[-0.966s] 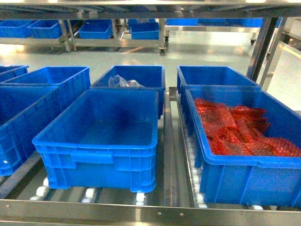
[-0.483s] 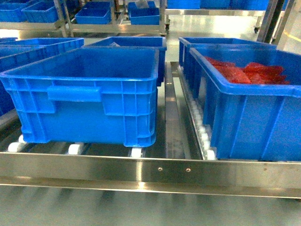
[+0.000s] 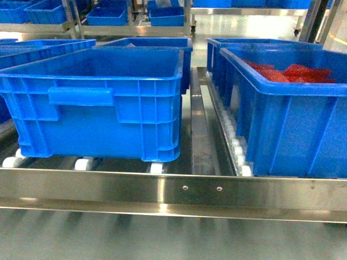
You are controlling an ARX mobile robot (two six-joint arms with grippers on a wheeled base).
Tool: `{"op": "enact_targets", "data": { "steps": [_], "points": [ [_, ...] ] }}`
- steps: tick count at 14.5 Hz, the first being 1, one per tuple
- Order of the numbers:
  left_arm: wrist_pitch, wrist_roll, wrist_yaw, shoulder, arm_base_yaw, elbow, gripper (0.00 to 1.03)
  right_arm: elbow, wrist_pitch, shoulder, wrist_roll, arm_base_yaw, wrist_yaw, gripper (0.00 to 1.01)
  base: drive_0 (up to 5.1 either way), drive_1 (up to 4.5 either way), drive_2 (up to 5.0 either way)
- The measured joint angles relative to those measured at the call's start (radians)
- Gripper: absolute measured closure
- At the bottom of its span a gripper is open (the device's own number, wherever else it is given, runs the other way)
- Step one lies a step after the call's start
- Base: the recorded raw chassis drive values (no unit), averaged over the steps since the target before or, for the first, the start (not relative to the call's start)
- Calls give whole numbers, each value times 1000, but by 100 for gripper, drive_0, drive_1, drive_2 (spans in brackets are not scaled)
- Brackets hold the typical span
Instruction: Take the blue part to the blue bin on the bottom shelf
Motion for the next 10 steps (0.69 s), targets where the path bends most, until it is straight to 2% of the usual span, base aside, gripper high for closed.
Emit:
{"op": "enact_targets", "data": {
  "steps": [10],
  "points": [
    [-1,0,1,1,0,0,60,0,2,0,0,0,0,3,5,396,-385]
  ]
}}
